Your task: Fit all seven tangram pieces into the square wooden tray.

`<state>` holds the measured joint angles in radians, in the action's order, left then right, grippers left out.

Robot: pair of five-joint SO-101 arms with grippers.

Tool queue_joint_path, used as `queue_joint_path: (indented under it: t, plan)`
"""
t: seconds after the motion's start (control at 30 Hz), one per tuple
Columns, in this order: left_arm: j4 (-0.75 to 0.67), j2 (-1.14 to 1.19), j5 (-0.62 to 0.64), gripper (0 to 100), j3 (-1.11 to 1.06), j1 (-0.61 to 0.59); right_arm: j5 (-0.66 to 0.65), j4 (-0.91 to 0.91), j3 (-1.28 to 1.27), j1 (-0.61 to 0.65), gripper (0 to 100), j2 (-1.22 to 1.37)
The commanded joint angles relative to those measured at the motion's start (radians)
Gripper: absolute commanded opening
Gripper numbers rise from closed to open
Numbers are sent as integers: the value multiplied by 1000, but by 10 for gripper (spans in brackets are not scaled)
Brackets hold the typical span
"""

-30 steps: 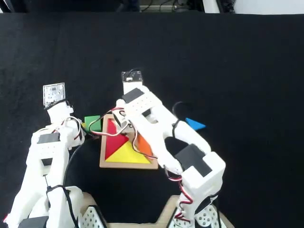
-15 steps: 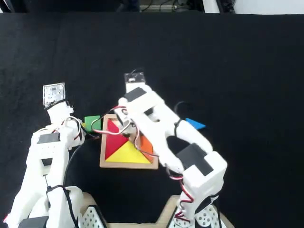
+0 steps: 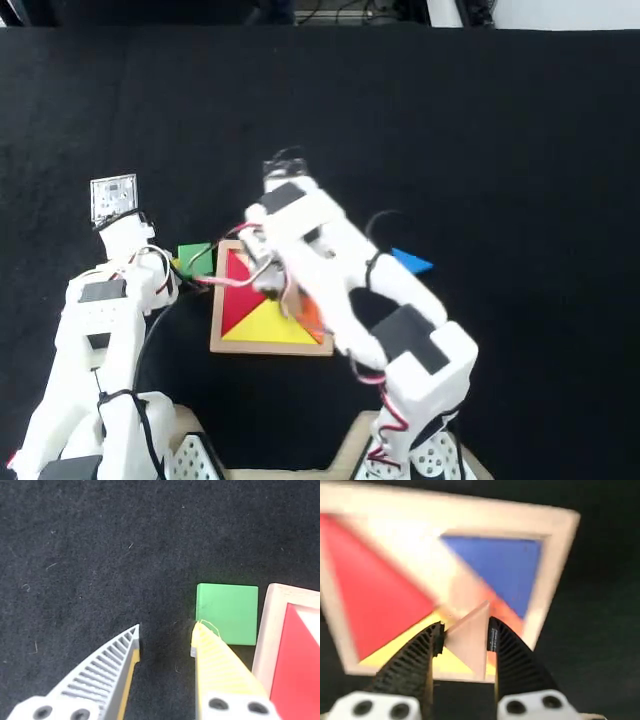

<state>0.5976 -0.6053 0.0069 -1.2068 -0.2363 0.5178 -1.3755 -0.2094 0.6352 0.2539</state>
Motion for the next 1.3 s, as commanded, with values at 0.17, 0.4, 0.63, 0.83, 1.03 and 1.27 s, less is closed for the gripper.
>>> queue_joint_path:
  t: [0.17, 0.4, 0.63, 0.83, 1.03, 1.27]
  plan:
    - [-14, -3, -11, 170, 13, 12, -18, 6, 50, 64, 11, -64]
    - [-14, -3, -11, 170, 12, 12, -18, 117, -7, 43, 11, -64]
    - [-14, -3, -11, 170, 12, 12, -17, 133, -15, 23, 11, -65]
    - [-14, -3, -11, 170, 12, 12, -17, 133, -21, 23, 11, -65]
    - [-14, -3, -11, 170, 12, 12, -18, 133, -21, -3, 15, -65]
    - [-14, -3, -11, 170, 12, 12, -31, 127, -27, -75, 15, -64]
